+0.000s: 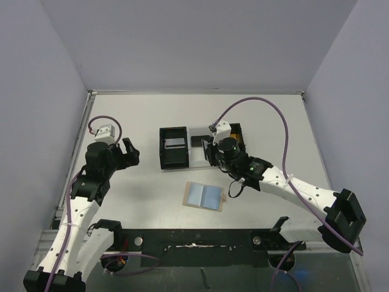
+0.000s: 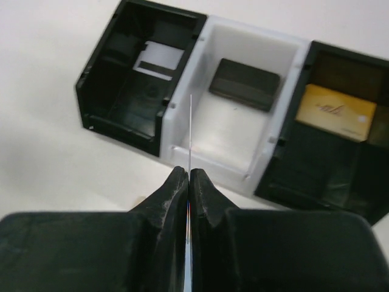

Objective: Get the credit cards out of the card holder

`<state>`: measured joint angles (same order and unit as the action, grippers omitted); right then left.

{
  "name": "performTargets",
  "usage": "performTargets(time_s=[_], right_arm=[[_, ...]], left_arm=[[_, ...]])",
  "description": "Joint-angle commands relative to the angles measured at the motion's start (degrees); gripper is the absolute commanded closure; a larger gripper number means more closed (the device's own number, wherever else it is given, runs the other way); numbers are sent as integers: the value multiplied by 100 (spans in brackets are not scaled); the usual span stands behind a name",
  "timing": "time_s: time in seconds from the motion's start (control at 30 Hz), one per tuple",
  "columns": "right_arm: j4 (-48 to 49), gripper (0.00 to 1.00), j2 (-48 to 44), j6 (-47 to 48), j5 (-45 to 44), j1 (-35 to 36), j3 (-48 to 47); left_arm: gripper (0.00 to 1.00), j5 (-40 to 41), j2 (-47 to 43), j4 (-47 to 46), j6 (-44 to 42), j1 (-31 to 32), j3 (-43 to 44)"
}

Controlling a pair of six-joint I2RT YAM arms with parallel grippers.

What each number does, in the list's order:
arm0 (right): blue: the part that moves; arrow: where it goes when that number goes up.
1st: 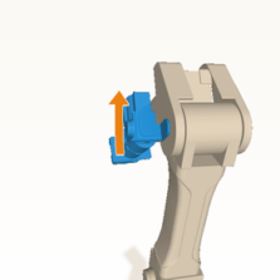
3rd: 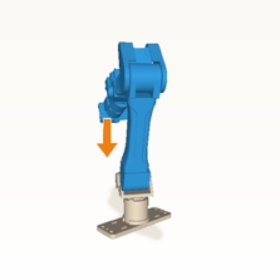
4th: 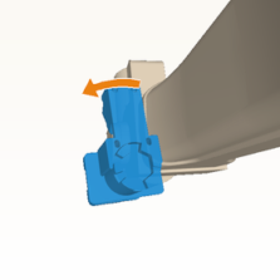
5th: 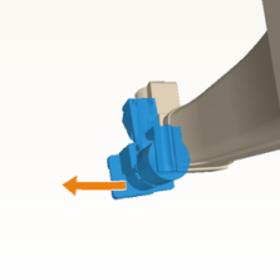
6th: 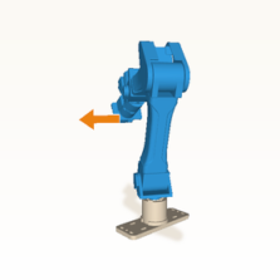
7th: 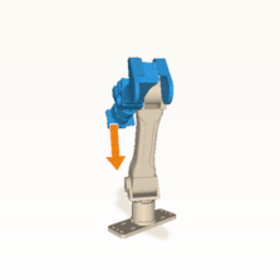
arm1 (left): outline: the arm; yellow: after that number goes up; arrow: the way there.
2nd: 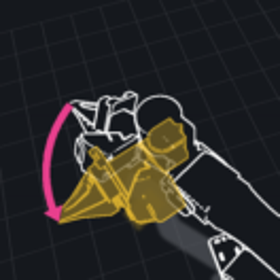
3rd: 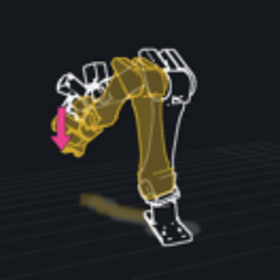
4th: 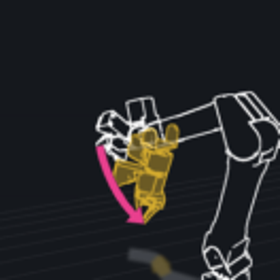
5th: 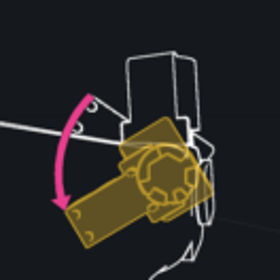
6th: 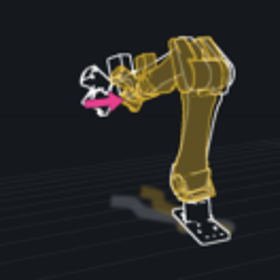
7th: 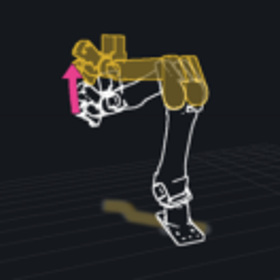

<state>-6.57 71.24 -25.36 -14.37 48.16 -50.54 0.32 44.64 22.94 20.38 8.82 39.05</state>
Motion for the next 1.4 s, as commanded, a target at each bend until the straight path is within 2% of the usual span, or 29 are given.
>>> performTargets(time_s=[0.0,0.13,0.37,0.57,0.73,0.87,1.07,1.37], right_arm=[[941,100,-5,1823,-1009,5,-210],[1867,100,226,3191,-283,37,-59],[1659,100,1528,4340,962,150,-1152],[1310,100,2444,5196,1257,328,-2068],[872,100,2909,5495,1043,461,-2557],[953,100,3160,5573,910,450,-2635],[1657,100,3501,5919,822,411,-2539],[1536,100,4262,5909,946,92,-3082]], left_arm=[[16,519,-318,-210,44,-35,-13],[16,534,-379,-312,21,-36,-70],[16,735,-383,-185,-21,-38,-23],[16,1093,-666,-129,53,-38,-54],[16,1067,-688,-121,100,-36,-63],[16,1022,-644,-150,106,-32,-62],[16,901,-543,-145,81,-30,-51],[16,1162,-606,-24,88,-30,-23]])
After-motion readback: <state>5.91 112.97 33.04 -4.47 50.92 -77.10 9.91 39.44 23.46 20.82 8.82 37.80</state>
